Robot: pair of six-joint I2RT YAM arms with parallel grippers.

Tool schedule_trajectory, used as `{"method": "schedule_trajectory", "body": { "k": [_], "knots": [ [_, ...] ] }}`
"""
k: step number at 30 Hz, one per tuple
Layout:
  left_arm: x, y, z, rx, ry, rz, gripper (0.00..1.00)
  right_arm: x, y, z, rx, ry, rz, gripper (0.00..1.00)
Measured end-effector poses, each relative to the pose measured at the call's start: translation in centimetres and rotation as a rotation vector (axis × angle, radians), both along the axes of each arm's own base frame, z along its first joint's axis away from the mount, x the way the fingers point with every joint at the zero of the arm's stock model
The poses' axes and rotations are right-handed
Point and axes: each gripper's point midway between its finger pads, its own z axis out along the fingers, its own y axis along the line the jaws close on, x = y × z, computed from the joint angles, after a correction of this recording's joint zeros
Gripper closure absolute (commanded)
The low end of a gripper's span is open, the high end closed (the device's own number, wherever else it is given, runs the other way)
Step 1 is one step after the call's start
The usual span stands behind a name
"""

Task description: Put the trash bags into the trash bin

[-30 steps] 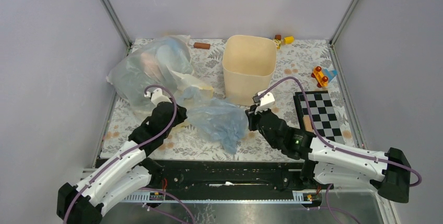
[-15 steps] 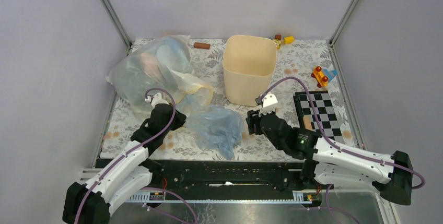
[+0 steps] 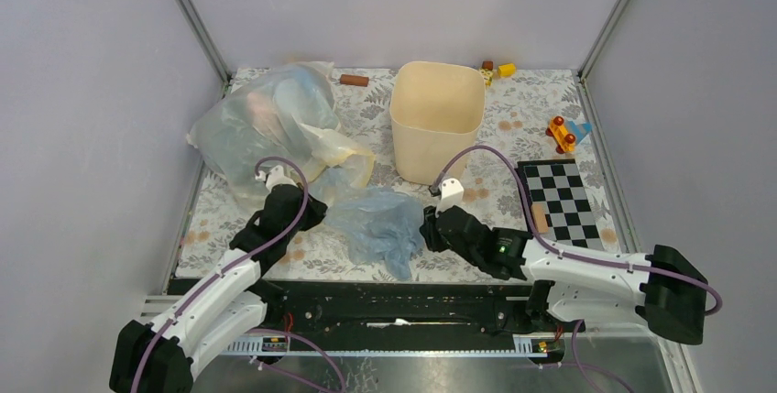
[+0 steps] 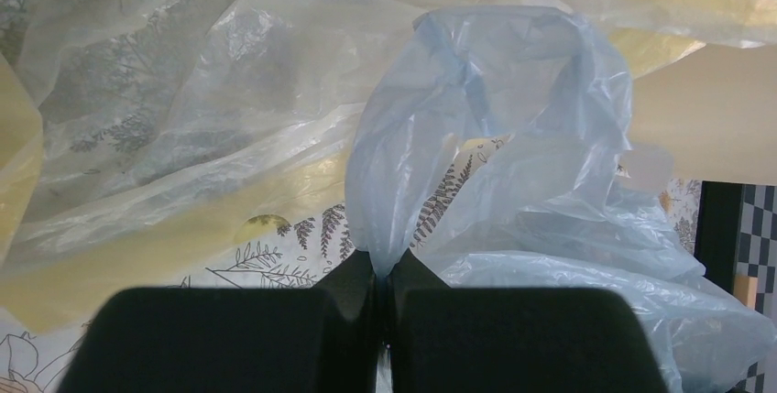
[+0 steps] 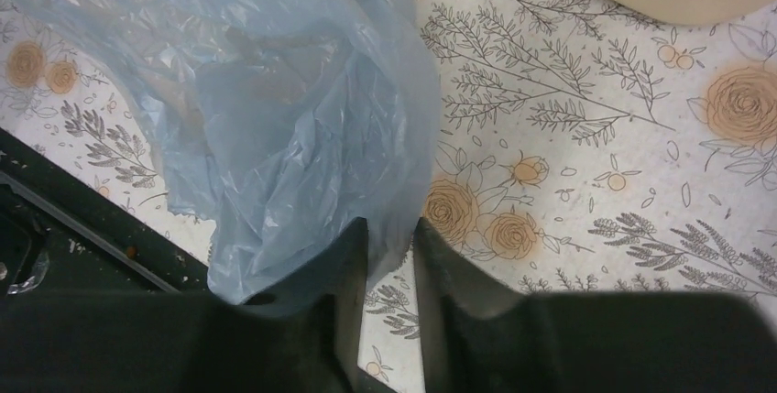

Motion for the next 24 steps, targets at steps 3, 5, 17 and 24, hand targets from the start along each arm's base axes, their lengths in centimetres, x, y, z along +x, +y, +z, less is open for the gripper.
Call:
{"method": "schedule_trajectory", "body": {
  "k": [3,5,17,24],
  "knots": [
    [0.1,0.2,0.0,0.002,-0.001,0.010,1.00,0.1,0.3,-0.2,0.008,0.005,-0.007,1.00],
    [0.2,0.5,-0.3,0.004,-0.002,0.025,1.00,0.2,0.3,0.2,0.024,0.000,-0.017,1.00],
    [0.6,2.4,-2.4,-0.009,0.033,0.098,1.00,1.3,-3.8,5.4,0.085,-0.126,-0.161,1.00],
    [0.7,0.8,-1.4,-0.048,0.008,0.000,0.68,1.5,-4.9,6.8,0.106,-0.161,-0.197,1.00]
  ]
}}
